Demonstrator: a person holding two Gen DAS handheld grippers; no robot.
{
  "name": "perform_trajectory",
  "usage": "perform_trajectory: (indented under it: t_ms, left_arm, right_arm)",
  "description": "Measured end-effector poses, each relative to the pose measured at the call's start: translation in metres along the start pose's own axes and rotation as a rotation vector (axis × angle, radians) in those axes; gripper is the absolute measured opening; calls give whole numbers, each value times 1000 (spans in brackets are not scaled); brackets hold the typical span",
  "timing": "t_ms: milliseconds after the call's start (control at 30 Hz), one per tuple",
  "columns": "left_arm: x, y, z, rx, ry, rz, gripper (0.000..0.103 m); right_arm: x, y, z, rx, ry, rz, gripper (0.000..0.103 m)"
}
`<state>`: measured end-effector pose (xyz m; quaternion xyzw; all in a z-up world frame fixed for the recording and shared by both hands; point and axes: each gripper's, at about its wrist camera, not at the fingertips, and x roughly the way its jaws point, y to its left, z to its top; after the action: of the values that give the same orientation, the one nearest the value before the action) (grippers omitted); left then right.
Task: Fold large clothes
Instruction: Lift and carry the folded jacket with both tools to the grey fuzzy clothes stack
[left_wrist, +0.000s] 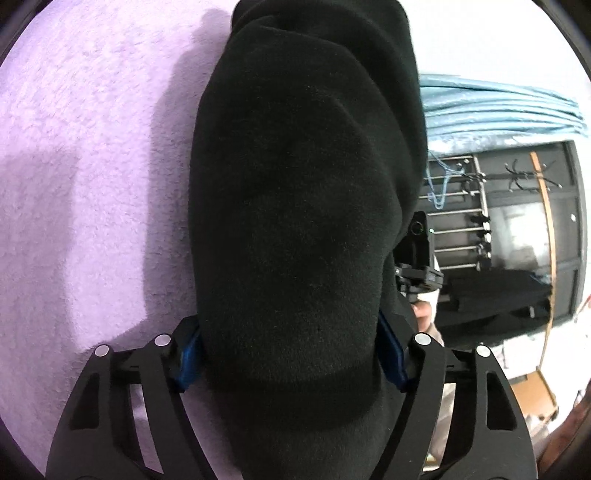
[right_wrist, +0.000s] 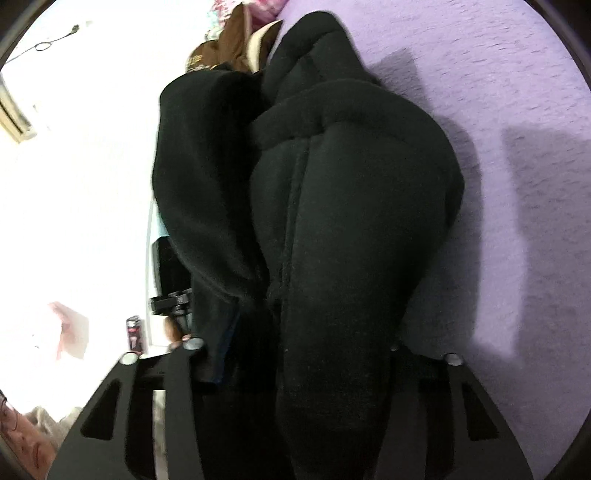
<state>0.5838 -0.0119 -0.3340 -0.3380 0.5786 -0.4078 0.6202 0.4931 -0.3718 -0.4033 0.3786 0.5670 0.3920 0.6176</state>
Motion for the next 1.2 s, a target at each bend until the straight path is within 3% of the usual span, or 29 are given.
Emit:
perform_trajectory:
  t_ms: [267,567,900,1200]
  left_arm:
    - [-10,-9,-10,-9,-38,-45,67]
    - [-59,-60,-45,18,-67,-75,67]
    - [-132,-112,-140,45,-73,-31,67]
    - [-149,-150,-234,44,-41,-31,67]
  right_arm:
    - [-1,11,-1,-25,-12,22,41]
    - [-2,73,-23,-52,38,-5,41]
    - [10,128,-116,-45,27,69,41]
    - [-10,156,-207,-45,-4,69,41]
